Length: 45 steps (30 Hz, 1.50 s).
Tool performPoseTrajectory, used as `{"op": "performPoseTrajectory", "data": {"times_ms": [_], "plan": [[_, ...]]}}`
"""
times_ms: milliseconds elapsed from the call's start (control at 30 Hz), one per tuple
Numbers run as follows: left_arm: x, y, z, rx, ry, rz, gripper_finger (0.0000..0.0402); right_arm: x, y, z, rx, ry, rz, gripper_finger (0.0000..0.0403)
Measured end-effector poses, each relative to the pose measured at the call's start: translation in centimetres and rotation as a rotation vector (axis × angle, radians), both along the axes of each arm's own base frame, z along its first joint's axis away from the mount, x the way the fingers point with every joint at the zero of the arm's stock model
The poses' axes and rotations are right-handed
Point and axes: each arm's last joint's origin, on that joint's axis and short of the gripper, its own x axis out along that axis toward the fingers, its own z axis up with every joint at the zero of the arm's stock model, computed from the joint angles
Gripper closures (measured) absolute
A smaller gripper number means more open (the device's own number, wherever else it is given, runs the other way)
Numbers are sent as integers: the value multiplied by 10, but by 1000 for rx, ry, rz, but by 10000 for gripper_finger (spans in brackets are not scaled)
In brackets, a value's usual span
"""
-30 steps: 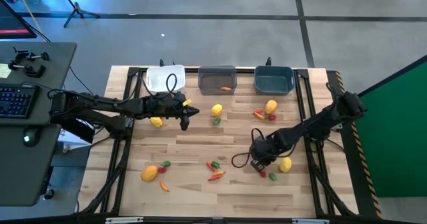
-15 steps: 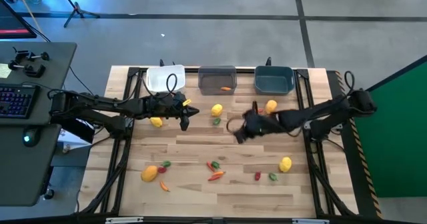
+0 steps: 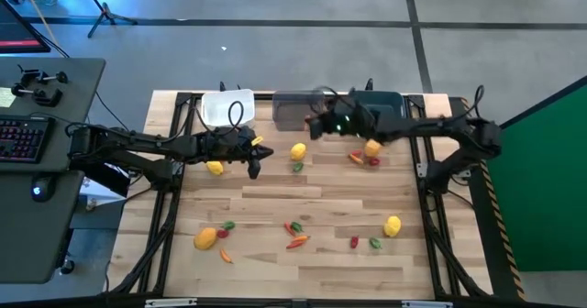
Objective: Sort produce into baskets
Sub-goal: Put the bottom right yellow chili pepper into the black bin
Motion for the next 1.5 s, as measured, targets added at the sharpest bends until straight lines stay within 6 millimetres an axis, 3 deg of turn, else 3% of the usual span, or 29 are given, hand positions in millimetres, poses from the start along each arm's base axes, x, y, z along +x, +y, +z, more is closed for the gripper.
{"op": "performPoseTrajectory", "data": {"times_ms": [267,433,633,867,1233,1367,1500], "plan": [[0,1,0,0,-2,47,402,25,-71,-1,-74,155,-49,398],[0,2,0,1,-1,49,402,42,-101,-24,-35,221,0,398],[-1,2,0,0,4,52,402,54,-121,-54,26,320,14,398],[-1,2,0,-8,2,57,402,52,-128,-62,86,409,15,371],[-1,2,-1,-7,6,57,402,48,-127,-54,82,422,150,238],[-1,2,-1,-8,6,56,402,36,-118,-27,18,450,193,260],[-1,2,-1,-7,7,56,402,19,-103,2,-79,557,224,331]]}}
